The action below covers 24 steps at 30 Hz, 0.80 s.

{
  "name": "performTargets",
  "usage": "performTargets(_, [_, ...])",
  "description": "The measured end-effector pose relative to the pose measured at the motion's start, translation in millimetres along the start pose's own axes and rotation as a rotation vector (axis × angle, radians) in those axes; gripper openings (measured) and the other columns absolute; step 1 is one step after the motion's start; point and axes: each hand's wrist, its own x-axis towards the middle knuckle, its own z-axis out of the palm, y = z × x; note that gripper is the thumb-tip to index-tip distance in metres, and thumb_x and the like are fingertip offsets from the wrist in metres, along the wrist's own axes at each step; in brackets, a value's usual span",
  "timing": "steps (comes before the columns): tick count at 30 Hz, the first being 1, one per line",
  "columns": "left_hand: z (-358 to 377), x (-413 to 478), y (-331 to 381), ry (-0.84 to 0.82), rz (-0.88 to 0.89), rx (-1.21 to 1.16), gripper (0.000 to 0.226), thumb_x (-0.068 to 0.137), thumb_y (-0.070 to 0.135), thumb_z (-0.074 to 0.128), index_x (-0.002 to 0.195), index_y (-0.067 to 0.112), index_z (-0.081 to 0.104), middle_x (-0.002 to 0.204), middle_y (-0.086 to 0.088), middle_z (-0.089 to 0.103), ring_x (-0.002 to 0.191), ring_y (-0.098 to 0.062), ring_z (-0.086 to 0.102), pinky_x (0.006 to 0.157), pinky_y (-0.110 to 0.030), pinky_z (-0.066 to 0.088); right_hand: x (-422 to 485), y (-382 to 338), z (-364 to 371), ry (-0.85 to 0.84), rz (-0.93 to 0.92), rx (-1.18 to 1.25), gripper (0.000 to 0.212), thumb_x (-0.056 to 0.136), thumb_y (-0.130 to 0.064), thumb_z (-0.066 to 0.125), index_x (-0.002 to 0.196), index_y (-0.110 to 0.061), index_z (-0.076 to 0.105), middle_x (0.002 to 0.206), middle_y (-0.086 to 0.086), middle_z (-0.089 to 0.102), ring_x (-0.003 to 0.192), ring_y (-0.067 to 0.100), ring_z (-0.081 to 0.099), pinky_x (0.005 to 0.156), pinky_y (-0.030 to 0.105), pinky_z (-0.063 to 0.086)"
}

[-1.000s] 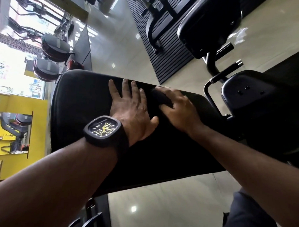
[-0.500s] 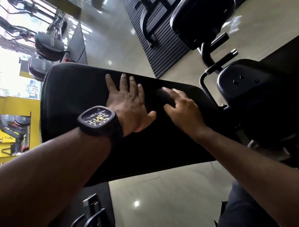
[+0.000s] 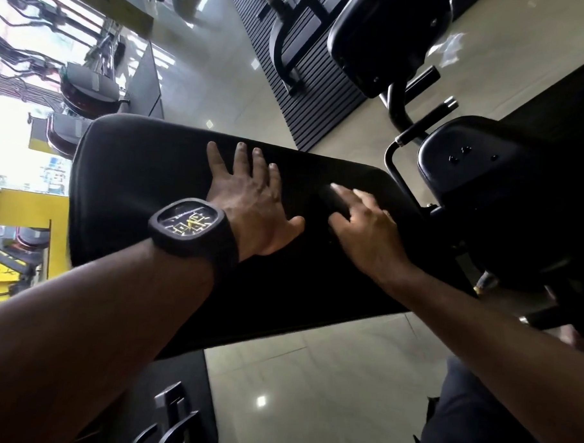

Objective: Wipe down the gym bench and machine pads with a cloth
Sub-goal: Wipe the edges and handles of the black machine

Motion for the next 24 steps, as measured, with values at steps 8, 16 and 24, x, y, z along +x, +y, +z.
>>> performTargets(8, [0, 1, 3, -0.01, 0.027, -0.006, 0.093, 0.096, 0.075, 0.016, 0.162, 0.014, -0.007, 0.169, -0.015, -0.013, 0.154, -0.038, -0.018, 0.117, -0.072, -0.009, -36, -20, 1, 0.043, -0.218, 0.015, 0.066, 0.081, -0.044, 0.046, 0.147, -0.048, 0.046, 0.157, -0.005, 0.041, 0.128, 0.03, 0.049, 0.108, 0.038, 0.04])
performTargets(16, [0, -5, 8, -0.018, 0.01, 0.008, 0.092, 0.096, 0.075, 0.016, 0.162, 0.015, -0.007, 0.169, -0.015, -0.013, 0.154, -0.038, -0.017, 0.118, -0.07, -0.009, -52, 14, 6, 0.086, -0.025, 0.017, 0.057, 0.093, -0.038, 0.057, 0.148, -0.037, 0.045, 0.154, 0.004, 0.041, 0.128, 0.032, 0.049, 0.099, 0.034, 0.041])
performTargets(24, [-2, -14, 15, -0.032, 0.007, 0.04, 0.086, 0.1, 0.071, 0.015, 0.162, 0.016, -0.007, 0.169, -0.014, -0.014, 0.154, -0.038, -0.016, 0.118, -0.07, -0.005, -32, 26, 3, 0.089, -0.081, 0.06, 0.054, 0.091, -0.04, 0.054, 0.145, -0.042, 0.048, 0.153, 0.001, 0.044, 0.129, 0.032, 0.053, 0.104, 0.037, 0.046])
